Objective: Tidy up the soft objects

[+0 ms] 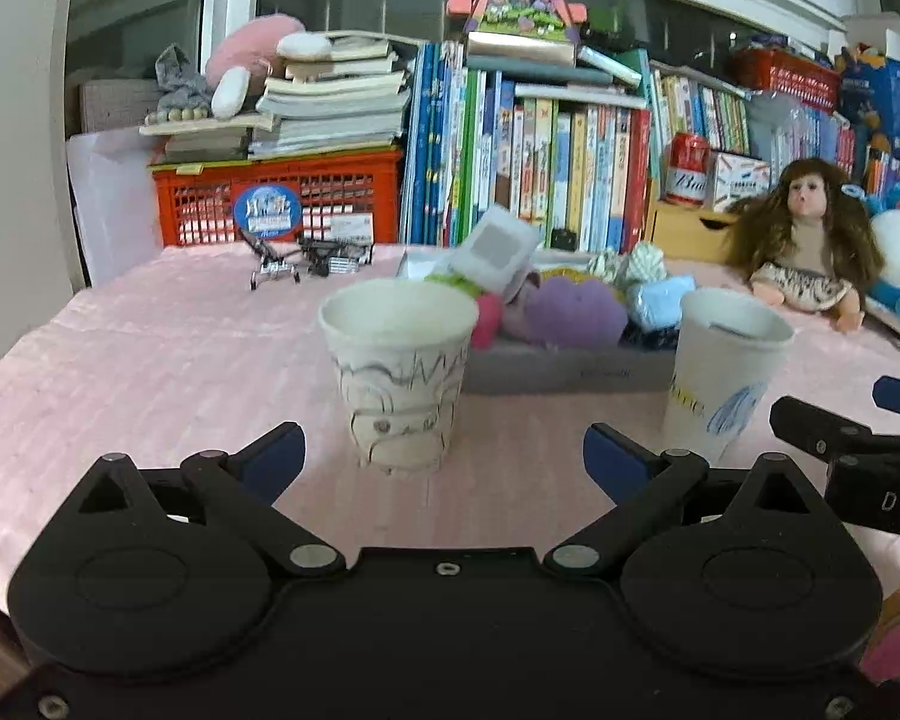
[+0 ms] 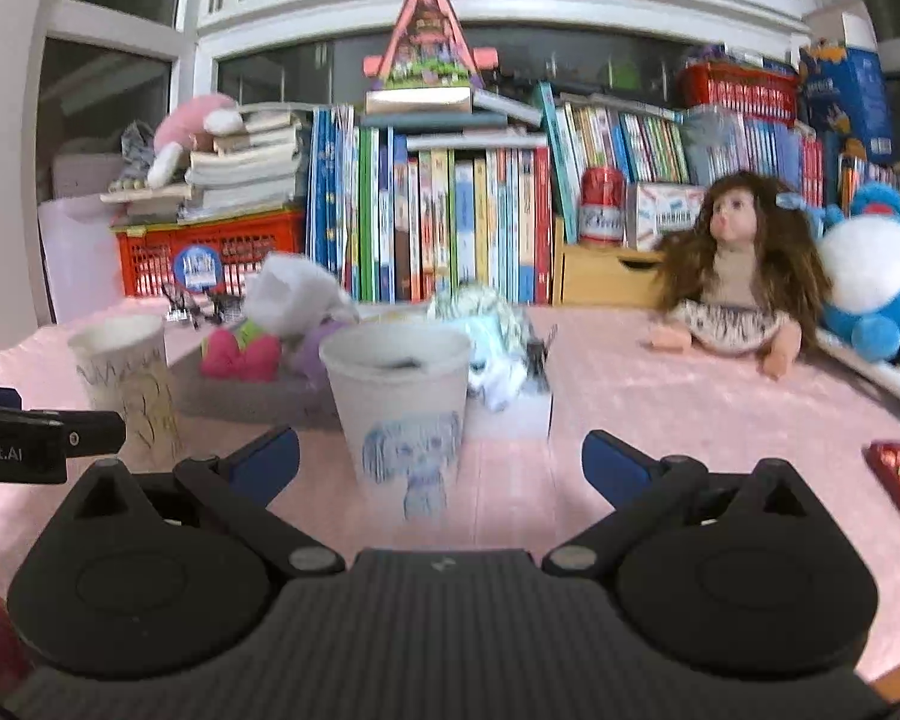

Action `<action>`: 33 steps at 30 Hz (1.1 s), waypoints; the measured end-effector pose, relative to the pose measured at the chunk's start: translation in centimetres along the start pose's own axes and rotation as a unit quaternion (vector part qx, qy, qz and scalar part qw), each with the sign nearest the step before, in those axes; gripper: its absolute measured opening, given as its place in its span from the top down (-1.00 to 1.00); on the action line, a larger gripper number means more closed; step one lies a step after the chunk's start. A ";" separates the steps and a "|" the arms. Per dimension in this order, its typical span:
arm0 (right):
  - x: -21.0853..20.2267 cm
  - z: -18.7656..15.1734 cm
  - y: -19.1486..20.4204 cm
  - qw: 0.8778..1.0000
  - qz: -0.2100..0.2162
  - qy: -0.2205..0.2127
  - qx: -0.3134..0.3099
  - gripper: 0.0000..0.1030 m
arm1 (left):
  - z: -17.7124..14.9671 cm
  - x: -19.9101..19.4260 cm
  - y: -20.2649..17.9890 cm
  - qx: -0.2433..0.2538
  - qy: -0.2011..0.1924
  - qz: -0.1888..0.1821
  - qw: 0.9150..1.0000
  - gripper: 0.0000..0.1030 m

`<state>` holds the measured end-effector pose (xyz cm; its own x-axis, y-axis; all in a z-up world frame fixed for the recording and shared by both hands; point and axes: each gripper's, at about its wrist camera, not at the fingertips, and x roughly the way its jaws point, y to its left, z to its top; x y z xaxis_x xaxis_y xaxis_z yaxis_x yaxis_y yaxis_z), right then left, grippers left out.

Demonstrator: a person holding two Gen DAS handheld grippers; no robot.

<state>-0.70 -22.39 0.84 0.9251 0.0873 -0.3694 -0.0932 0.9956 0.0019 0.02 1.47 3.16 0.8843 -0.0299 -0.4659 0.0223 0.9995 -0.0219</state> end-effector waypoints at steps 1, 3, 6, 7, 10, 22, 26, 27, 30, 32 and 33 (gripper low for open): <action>0.1 -0.3 0.0 1.000 -0.002 0.005 0.001 -1.00 | -0.3 0.2 -0.1 0.000 0.004 0.000 1.000 -0.93; 0.5 -1.0 0.1 1.000 -0.006 0.016 0.000 -1.00 | -0.9 0.6 -0.1 -0.001 0.011 0.000 1.000 -0.93; 0.9 -1.8 0.2 1.000 -0.010 0.028 0.005 -1.00 | -1.7 1.3 -0.3 0.000 0.022 0.002 1.000 -0.93; 1.0 -2.0 0.2 0.999 -0.011 0.033 0.005 -1.00 | -1.8 1.5 -0.3 0.000 0.024 0.002 1.000 -0.93; 1.3 -2.7 0.3 0.999 -0.015 0.041 0.004 -1.00 | -2.3 2.1 -0.4 0.001 0.033 0.004 0.999 -0.93; 2.3 -3.9 0.7 0.998 -0.026 0.063 -0.011 -1.00 | -3.3 4.5 -0.3 -0.004 0.063 0.003 0.998 -0.95; 2.5 -4.1 0.9 0.997 -0.029 0.063 -0.017 -1.00 | -3.5 4.8 -0.5 0.008 0.063 0.004 0.998 -0.99; 2.6 -4.1 0.9 0.997 -0.030 0.063 -0.017 -1.00 | -3.5 4.8 -0.5 0.010 0.064 0.004 0.998 -0.99; 2.8 -4.0 0.9 0.997 -0.027 0.066 -0.013 -1.00 | -3.5 4.9 -0.4 0.011 0.064 0.002 0.998 -0.99; 2.8 -4.0 0.8 0.997 -0.026 0.068 -0.008 -1.00 | -3.5 5.0 -0.4 0.010 0.065 0.001 0.998 -0.99; 2.8 -4.0 0.8 0.997 -0.026 0.069 -0.006 -1.00 | -3.4 5.1 -0.4 0.011 0.065 0.000 0.998 -0.99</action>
<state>0.41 -21.49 -3.89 0.8692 0.0299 -0.4935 -0.0523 0.9981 -0.0315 2.88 0.92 -2.22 0.8162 -0.0294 -0.5770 0.0338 0.9994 -0.0031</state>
